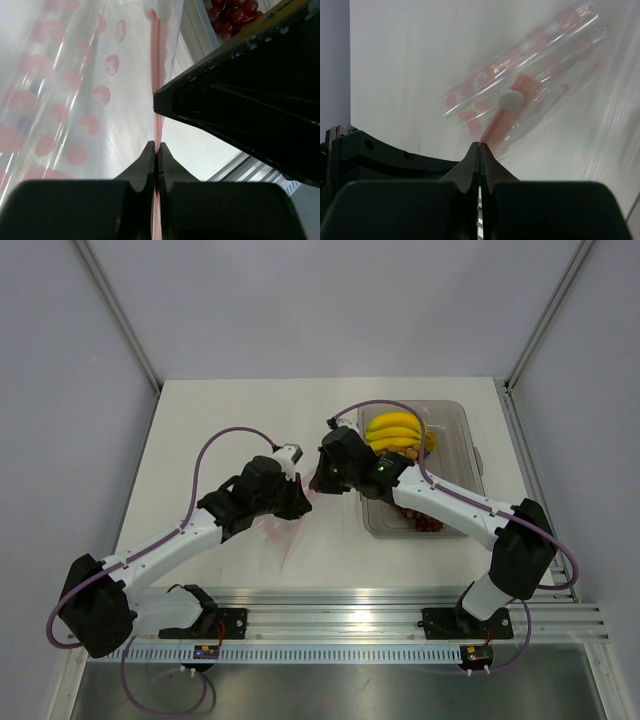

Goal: Place the food in the zip-top bag and seal the zipper
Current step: Unzip the zipper food storage bag at the center of the board.

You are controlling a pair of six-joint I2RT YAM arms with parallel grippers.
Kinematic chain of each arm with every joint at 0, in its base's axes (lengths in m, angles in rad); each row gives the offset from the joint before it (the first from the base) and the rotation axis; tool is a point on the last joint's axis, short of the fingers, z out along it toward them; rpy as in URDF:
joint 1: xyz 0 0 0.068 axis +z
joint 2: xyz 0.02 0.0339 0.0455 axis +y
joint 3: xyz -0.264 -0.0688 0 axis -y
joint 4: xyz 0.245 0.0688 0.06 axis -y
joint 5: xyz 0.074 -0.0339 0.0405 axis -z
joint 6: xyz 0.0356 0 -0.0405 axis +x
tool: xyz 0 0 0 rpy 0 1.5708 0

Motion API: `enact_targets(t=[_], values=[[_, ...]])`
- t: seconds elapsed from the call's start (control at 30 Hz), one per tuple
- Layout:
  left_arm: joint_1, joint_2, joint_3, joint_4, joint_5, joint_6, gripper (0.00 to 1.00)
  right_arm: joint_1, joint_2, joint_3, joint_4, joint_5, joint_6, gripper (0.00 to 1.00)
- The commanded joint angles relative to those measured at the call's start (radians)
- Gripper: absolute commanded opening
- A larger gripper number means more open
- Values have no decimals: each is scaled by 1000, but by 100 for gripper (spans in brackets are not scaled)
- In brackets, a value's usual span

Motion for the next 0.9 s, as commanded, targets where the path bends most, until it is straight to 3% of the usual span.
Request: enact_targets(t=[0.0,0.43,0.47,0.57,0.8,0.87], values=[[-1,-32,31,49,25,-5,0,4,-34,-7,-21,66,-11,0],[1,-32,29,47,51,13,0,2,-40,-11,-22,65,-31,1],[1,-29,26,47,48,13,0,2,-42,-11,-22,70,-29,11],[1,-24,26,53,47,10,0,2,-58,-8,-26,80,-26,30],[1,-21,21,58,47,10,0,-1,-103,18,-62,158,-34,52],[1,-21,18,58,50,10,0,-6,-103,39,-84,182,-43,53]])
